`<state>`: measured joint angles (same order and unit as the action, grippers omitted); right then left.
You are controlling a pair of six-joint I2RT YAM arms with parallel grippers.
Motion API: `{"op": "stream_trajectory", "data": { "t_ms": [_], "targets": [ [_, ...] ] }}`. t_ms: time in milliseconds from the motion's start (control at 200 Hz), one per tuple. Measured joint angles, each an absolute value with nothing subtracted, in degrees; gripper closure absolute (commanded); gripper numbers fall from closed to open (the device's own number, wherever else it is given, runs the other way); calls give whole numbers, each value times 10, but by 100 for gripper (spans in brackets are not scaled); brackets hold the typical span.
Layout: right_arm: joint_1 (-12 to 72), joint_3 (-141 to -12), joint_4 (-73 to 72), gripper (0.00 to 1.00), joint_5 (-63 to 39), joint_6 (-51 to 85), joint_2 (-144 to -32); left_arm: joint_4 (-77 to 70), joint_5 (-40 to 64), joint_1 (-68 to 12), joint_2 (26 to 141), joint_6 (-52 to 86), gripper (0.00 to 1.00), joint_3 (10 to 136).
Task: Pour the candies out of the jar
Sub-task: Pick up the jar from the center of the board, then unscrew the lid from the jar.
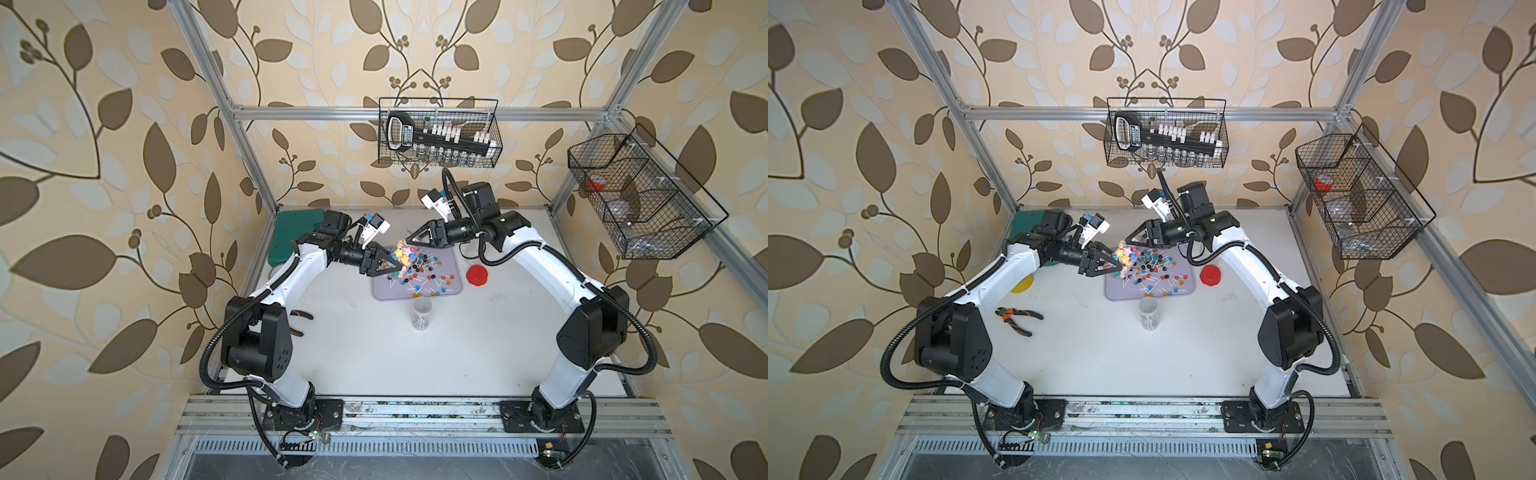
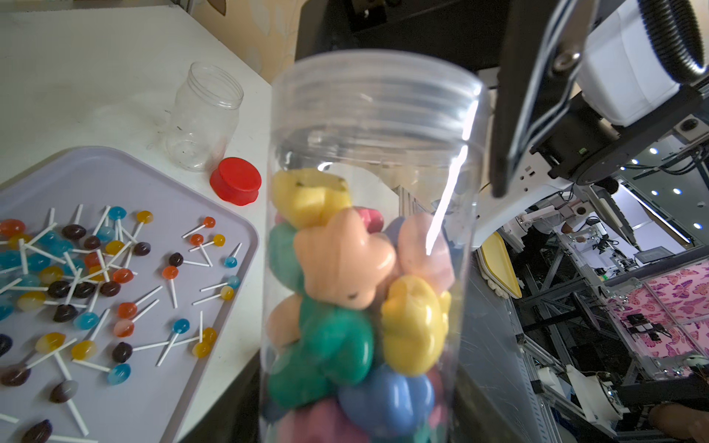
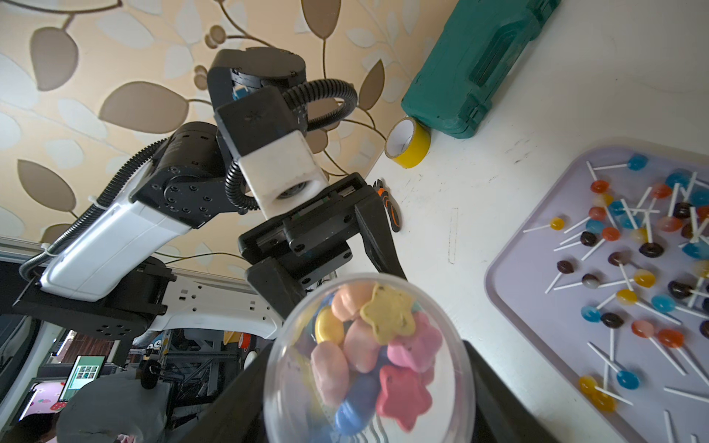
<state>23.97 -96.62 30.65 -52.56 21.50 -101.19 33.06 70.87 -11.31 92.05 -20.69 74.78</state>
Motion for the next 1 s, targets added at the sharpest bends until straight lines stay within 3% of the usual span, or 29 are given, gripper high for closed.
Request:
{"op": "stream_trajectory", "data": {
  "t_ms": [430,745,1000],
  "targets": [
    [220,-966,306,18,-522,218,-1012,328,648,-113,920,-203,38,748],
    [152,-974,340,11,-522,218,-1014,315,460,-119,890,-195,37,721],
    [154,-998,386,8,-531,214,-1051,311,308,-169,840,-225,37,693]
  ]
}}
